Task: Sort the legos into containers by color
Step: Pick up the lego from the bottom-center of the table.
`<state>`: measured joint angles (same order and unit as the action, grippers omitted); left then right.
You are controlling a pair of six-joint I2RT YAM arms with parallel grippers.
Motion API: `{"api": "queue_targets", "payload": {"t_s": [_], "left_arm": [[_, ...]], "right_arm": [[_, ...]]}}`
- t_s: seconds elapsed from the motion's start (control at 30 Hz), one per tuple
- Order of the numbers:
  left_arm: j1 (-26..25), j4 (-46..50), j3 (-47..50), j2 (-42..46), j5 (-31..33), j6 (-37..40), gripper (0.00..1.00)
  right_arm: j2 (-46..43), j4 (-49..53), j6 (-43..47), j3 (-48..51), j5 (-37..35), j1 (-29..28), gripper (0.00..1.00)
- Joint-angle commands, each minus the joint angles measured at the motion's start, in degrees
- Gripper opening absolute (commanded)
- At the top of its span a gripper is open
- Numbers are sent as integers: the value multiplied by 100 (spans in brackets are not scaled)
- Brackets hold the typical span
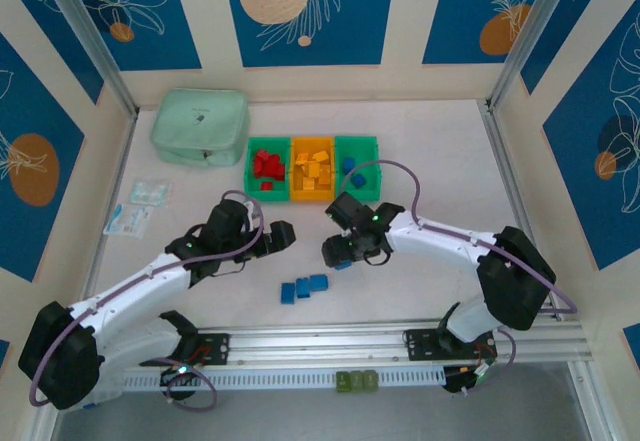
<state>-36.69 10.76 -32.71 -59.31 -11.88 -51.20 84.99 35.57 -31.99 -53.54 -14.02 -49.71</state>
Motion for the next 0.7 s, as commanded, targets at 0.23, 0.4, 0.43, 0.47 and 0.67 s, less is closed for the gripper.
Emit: {"api": "queue_targets", "payload": {"t_s": [0.23, 0.4, 0.43, 0.47, 0.67], "left_arm": [[-66, -222, 50, -159, 204, -153, 99], [-65, -281, -55, -261, 194, -127, 99], [-67, -256, -94, -274, 203, -113, 99], [-64, -239, -136, -287, 204, -102, 99], [-64, -64, -304, -266, 247, 51, 99]], "right_arm": [[369, -50, -229, 141, -86, -126, 76], [637, -80, -167, 15, -226, -44, 75], [686, -98, -159, -5, -146, 12, 73], [722, -112, -166, -23, -87, 68, 72], [703, -291, -124, 88, 5, 211, 58]]}}
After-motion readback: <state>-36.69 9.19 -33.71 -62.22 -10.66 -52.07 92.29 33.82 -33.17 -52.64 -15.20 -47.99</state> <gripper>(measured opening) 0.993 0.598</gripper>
